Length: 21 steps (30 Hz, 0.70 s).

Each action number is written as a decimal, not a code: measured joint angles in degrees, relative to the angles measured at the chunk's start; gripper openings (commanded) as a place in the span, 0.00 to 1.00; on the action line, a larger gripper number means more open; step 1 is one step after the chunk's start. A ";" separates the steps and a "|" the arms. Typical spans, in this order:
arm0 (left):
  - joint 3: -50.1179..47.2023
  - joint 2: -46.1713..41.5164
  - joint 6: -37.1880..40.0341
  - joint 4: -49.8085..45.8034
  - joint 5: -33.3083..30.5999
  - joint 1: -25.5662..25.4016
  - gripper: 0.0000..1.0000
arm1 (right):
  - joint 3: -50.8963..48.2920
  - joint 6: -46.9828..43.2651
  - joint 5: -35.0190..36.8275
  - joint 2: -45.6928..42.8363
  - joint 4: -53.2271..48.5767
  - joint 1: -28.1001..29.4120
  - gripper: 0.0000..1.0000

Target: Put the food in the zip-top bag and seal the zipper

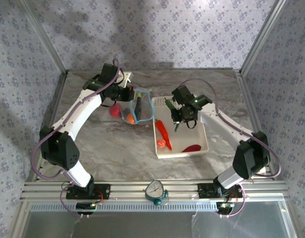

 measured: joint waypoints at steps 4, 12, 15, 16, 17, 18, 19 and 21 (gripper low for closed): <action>0.00 0.00 0.00 0.00 -0.04 0.00 0.03 | 1.44 -1.46 -9.55 -2.75 -2.73 0.15 0.16; 0.00 0.00 0.00 0.02 -0.04 -0.02 0.03 | 3.76 -2.97 -23.47 -0.02 -5.97 3.19 0.17; -0.02 0.00 0.00 0.02 -0.04 -0.13 0.03 | 6.56 -3.23 -25.62 3.45 -6.43 3.52 0.17; -0.07 0.00 0.00 0.04 -0.02 -0.15 0.03 | 7.74 -3.37 -26.12 4.90 -6.47 3.65 0.17; -0.17 0.00 0.00 0.07 -0.04 -0.26 0.03 | 8.96 -3.41 -26.43 6.29 -6.51 3.63 0.17; -0.24 0.00 0.00 0.07 -0.04 -0.35 0.03 | 10.14 -3.52 -26.67 7.63 -6.54 3.63 0.17; -0.35 0.00 0.00 0.09 -0.02 -0.50 0.03 | 11.65 -3.58 -26.95 9.35 -6.54 3.63 0.17; -0.44 0.00 0.00 0.07 -0.02 -0.83 0.03 | 14.12 -3.63 -27.32 12.20 -6.49 3.50 0.17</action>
